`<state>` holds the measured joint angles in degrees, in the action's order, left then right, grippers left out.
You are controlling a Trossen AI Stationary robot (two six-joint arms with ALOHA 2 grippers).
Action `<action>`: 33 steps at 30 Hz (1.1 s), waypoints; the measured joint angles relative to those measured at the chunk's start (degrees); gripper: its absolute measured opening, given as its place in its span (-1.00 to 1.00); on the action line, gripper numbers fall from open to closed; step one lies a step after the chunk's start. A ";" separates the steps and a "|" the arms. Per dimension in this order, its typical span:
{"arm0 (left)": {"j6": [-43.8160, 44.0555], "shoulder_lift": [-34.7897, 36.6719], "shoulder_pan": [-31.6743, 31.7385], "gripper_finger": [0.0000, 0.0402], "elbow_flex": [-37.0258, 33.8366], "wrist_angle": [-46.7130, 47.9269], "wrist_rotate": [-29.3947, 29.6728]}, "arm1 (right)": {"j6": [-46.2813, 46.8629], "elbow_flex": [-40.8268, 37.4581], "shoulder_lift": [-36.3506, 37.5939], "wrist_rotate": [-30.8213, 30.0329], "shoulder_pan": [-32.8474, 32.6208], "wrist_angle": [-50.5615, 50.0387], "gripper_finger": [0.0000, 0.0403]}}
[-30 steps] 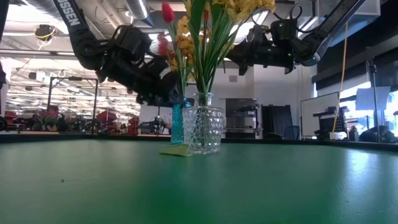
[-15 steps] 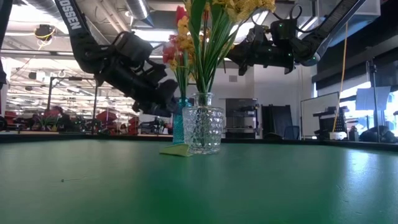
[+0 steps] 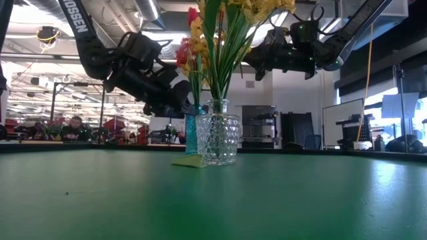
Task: Sort flowers into vase by color
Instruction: Put the red flowers into the blue vase
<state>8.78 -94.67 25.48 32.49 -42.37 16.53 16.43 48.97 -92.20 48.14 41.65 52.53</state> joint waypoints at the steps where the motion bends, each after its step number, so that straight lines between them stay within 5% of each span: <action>1: 0.03 0.02 0.18 0.47 0.00 -0.32 -0.40 | 0.01 0.00 0.02 0.09 0.00 0.00 -1.00; 19: -0.35 -16.14 0.62 0.43 8.09 -9.31 1.23 | 0.26 0.00 0.02 1.22 0.00 -0.20 -1.00; 23: -0.09 -17.51 0.17 0.21 8.14 -9.51 2.58 | 1.15 0.00 0.02 1.67 0.00 -0.11 -1.00; 33: 1.02 -17.00 -4.53 0.20 6.62 -9.59 6.04 | 3.25 0.02 0.06 3.01 0.00 1.59 -1.00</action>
<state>9.80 -111.67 20.95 39.11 -51.96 22.57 19.68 48.99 -92.14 51.15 41.65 54.12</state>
